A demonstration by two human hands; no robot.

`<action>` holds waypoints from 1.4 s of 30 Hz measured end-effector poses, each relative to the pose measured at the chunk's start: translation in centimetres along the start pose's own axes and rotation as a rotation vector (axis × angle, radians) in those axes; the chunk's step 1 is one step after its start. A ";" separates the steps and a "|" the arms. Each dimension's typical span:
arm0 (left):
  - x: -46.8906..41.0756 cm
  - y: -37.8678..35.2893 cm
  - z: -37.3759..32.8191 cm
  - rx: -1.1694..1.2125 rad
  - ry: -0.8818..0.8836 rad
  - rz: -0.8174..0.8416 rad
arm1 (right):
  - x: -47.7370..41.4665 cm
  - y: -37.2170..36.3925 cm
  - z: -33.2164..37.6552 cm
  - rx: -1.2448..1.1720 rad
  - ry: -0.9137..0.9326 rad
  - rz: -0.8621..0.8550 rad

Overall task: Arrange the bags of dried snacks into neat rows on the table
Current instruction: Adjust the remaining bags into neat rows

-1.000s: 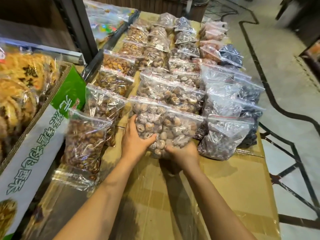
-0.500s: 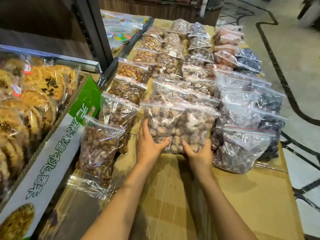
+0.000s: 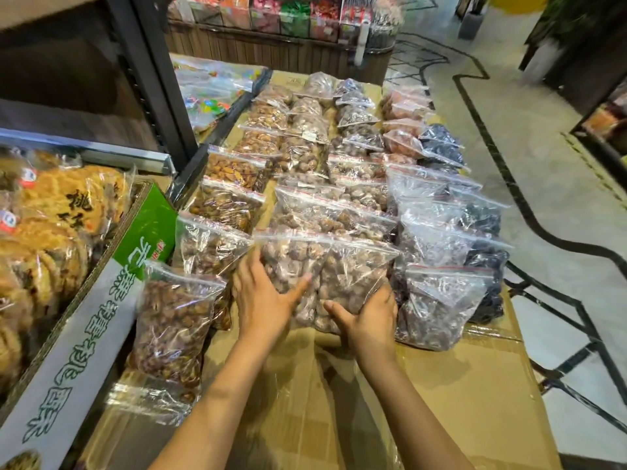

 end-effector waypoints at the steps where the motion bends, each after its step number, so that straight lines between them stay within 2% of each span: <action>1: -0.6 1.0 -0.9 0.031 -0.043 -0.083 | -0.1 0.2 0.5 -0.036 0.029 -0.006; 2: -1.7 1.8 -2.0 0.054 -0.081 -0.132 | -0.2 0.4 0.8 -0.075 0.044 -0.006; 4: -4.7 1.8 -3.4 0.082 -0.090 -0.094 | -0.6 0.2 0.9 -0.155 0.017 0.000; 8: -9.8 -1.9 -3.8 0.284 0.069 0.215 | -1.1 -0.7 1.1 -0.114 -0.045 -0.019; 10: -10.3 -3.0 -2.8 0.298 0.143 0.194 | -1.4 -1.1 0.9 -0.137 -0.080 -0.033; 13: -10.1 -3.5 -1.3 0.309 0.205 0.058 | -2.1 -1.4 0.4 -0.132 -0.130 -0.054; 21: -9.8 -4.0 -0.2 0.300 0.194 -0.155 | -2.4 -1.6 -0.2 -0.178 -0.078 -0.153; 25: -10.2 -4.4 -0.5 0.166 0.185 0.053 | -2.4 -1.4 -0.2 -0.166 -0.080 -0.170; 27: -9.6 -4.0 -1.3 0.178 0.166 0.187 | -2.5 -1.3 -0.1 -0.164 -0.096 -0.152; 29: -7.1 -2.6 -2.1 0.194 0.087 0.252 | -2.5 -1.3 -0.1 -0.162 -0.120 -0.136; 31: -2.9 -0.8 -1.4 0.117 0.065 0.226 | -2.5 -1.3 0.0 -0.159 -0.134 -0.134; 35: 3.6 0.2 2.8 -0.109 0.251 0.153 | -2.4 -1.3 0.0 -0.129 -0.127 -0.141; 38: 3.5 -1.1 4.3 -0.038 0.407 0.228 | -2.1 -1.1 0.2 -0.108 -0.104 -0.151; 42: 2.4 -1.4 5.3 0.126 0.430 0.213 | -1.8 -1.0 0.3 -0.095 -0.101 -0.147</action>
Point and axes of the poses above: each hand's wrist, its own x-axis away from the middle knuckle, its own y-axis out of the back of the hand, z = x × y, the point moved 6 cm from there along -x, towards the middle knuckle, and after that the axes turned 3 degrees about z, right-handed, at the moved point
